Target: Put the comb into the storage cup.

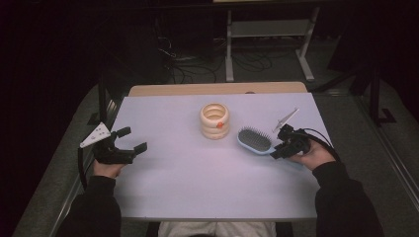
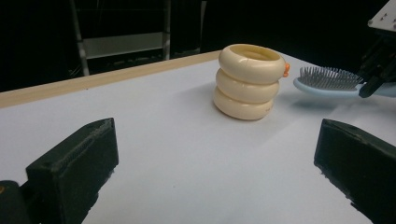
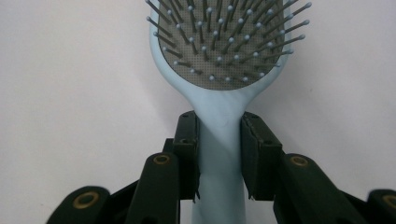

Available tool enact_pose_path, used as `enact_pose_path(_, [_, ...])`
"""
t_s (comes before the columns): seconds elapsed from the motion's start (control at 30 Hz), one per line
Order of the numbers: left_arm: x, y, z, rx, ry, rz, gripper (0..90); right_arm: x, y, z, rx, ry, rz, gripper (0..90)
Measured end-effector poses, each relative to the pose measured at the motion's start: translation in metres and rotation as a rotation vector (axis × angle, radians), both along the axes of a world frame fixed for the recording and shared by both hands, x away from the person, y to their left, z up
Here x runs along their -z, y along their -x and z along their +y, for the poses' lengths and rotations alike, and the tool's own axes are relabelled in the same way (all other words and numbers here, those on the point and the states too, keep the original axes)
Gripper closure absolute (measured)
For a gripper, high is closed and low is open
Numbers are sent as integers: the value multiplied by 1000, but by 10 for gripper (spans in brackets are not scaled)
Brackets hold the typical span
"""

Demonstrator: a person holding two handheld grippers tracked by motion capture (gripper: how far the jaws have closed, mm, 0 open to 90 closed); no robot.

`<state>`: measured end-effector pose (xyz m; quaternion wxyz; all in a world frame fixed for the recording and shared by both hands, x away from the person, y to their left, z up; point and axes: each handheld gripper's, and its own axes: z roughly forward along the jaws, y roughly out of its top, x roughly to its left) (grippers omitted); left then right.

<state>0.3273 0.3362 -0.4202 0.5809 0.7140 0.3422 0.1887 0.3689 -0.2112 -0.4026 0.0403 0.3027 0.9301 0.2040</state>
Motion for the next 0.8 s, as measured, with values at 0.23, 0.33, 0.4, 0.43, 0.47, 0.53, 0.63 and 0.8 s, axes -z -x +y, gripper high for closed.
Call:
enact_pose_path(0.23, [0, 0, 0, 1, 0, 1, 0, -22, 2, 6, -18, -39, -50, 684])
enact_pose_path(0.33, [0, 0, 0, 0, 2, 1, 0, -30, 2, 9, -25, -43, -70, 684])
enact_pose_path(0.4, [0, 0, 0, 0, 3, 1, 0, -35, 2, 11, -31, -49, -78, 684])
enact_pose_path(0.43, [0, 0, 0, 0, 3, 0, 0, -37, 3, 12, -32, -51, -84, 684])
enact_pose_path(0.47, [0, 0, 0, 0, 3, 1, 0, -39, 3, 13, -33, -52, -90, 684])
enact_pose_path(0.53, [0, 0, 0, -1, 4, 1, 0, -43, 4, 14, -37, -60, -97, 684])
enact_pose_path(0.63, [0, 0, 0, -1, 5, 1, 0, -50, 5, 15, -40, -72, -112, 684])
enact_pose_path(0.8, [0, 0, 0, -2, 6, -1, 0, -60, 6, 16, -41, -82, -140, 684])
